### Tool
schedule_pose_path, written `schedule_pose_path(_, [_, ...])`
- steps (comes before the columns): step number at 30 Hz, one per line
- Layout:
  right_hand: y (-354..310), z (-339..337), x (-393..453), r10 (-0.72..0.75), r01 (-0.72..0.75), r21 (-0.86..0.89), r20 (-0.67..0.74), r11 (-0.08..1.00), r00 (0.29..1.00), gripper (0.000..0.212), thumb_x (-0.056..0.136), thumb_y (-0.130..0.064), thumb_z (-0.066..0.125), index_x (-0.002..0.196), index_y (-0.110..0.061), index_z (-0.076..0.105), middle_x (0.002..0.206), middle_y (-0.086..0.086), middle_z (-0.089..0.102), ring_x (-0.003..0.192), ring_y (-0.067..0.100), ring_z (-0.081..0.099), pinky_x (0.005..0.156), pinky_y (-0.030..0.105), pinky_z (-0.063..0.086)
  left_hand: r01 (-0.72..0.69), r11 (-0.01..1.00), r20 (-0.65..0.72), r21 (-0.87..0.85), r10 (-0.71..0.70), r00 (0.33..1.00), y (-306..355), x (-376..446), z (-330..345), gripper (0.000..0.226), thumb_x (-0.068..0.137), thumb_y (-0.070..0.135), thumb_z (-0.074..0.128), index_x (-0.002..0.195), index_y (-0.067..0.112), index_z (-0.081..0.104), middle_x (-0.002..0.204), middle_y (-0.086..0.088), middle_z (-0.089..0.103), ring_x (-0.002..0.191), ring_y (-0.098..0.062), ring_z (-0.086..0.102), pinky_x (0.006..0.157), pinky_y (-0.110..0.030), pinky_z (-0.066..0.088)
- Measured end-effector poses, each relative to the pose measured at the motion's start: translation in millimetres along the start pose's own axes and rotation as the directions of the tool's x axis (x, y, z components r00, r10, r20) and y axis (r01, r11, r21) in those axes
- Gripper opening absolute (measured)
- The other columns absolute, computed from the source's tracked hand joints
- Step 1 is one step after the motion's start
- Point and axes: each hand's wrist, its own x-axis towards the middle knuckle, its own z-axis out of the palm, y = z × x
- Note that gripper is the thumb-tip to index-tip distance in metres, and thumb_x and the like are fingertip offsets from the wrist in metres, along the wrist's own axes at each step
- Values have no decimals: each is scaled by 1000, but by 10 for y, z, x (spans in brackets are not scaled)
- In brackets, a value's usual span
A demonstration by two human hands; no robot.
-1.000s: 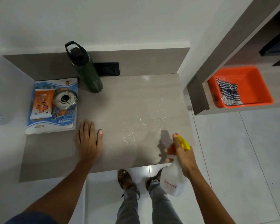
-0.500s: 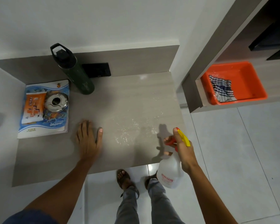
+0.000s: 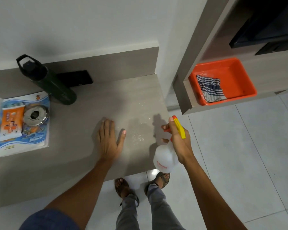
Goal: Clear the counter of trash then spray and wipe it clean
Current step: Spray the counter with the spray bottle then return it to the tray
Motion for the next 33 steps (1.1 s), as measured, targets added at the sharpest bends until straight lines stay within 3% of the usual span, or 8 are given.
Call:
schedule_pose_path(9, [-195, -451, 415, -110, 111, 61, -30, 992, 994, 63, 98, -76, 55, 120, -22, 80, 110, -11, 82, 108, 6, 77, 80, 32, 69, -136, 989, -9, -59, 136, 991, 871, 143, 419, 73, 107, 54, 46, 158, 3, 52, 169, -22, 45, 159, -43, 42, 128, -57, 36])
schedule_pose_path(12, [-317, -696, 635, -146, 154, 118, -78, 981, 986, 52, 107, -63, 55, 122, -19, 78, 115, -4, 82, 113, 8, 76, 90, 36, 69, -194, 980, 2, -41, 194, 981, 1090, 194, 561, 72, 107, 54, 47, 159, 4, 51, 170, -21, 44, 160, -42, 41, 129, -56, 36])
schedule_pose_path(14, [-433, -868, 772, -185, 196, 127, -98, 972, 978, 41, 109, -60, 53, 121, -29, 77, 117, -4, 81, 115, 9, 76, 93, 34, 68, -213, 976, -13, -51, 213, 977, 1236, 233, 644, 71, 107, 52, 50, 158, 4, 53, 169, -21, 46, 159, -42, 42, 128, -57, 37])
schedule_pose_path(16, [-589, -1055, 884, -222, 233, 116, -103, 966, 970, 37, 108, -64, 52, 118, -39, 78, 118, -7, 81, 114, 7, 76, 89, 25, 65, -231, 971, -37, -59, 229, 973, 1371, 268, 729, 68, 106, 49, 54, 157, 3, 54, 167, -22, 48, 157, -43, 44, 127, -57, 39])
schedule_pose_path(18, [-752, -1259, 991, -268, 280, 94, -126, 955, 955, 44, 107, -68, 50, 121, -37, 78, 121, -10, 81, 112, 2, 75, 83, 12, 60, -244, 968, -52, -53, 241, 969, 1481, 308, 812, 67, 106, 45, 60, 157, 3, 55, 168, -21, 48, 157, -42, 44, 126, -57, 41])
schedule_pose_path(20, [-908, -1471, 1127, -308, 324, 78, -163, 943, 937, 47, 107, -70, 48, 124, -37, 77, 124, -10, 81, 114, 2, 76, 83, 8, 57, -262, 965, -63, -29, 260, 964, 1554, 356, 882, 66, 106, 44, 63, 158, 3, 53, 169, -20, 46, 159, -41, 43, 126, -57, 41])
schedule_pose_path(26, [-1298, -1993, 1740, -379, 399, 26, -259, 917, 888, 50, 107, -69, 47, 132, -35, 75, 125, -10, 80, 119, 8, 75, 97, 28, 63, -279, 950, -36, 141, 287, 957, 1671, 477, 1062, 73, 111, 58, 44, 165, 8, 43, 173, -17, 40, 162, -38, 38, 126, -58, 38])
schedule_pose_path(33, [-1528, -2408, 2435, -382, 389, -56, -366, 919, 849, 52, 105, -74, 44, 130, -41, 76, 119, -20, 79, 114, -6, 73, 83, 8, 58, -356, 916, 117, 184, 339, 934, 1746, 480, 1177, 93, 106, 76, 27, 172, 12, 27, 182, -11, 22, 170, -30, 19, 137, -55, 21])
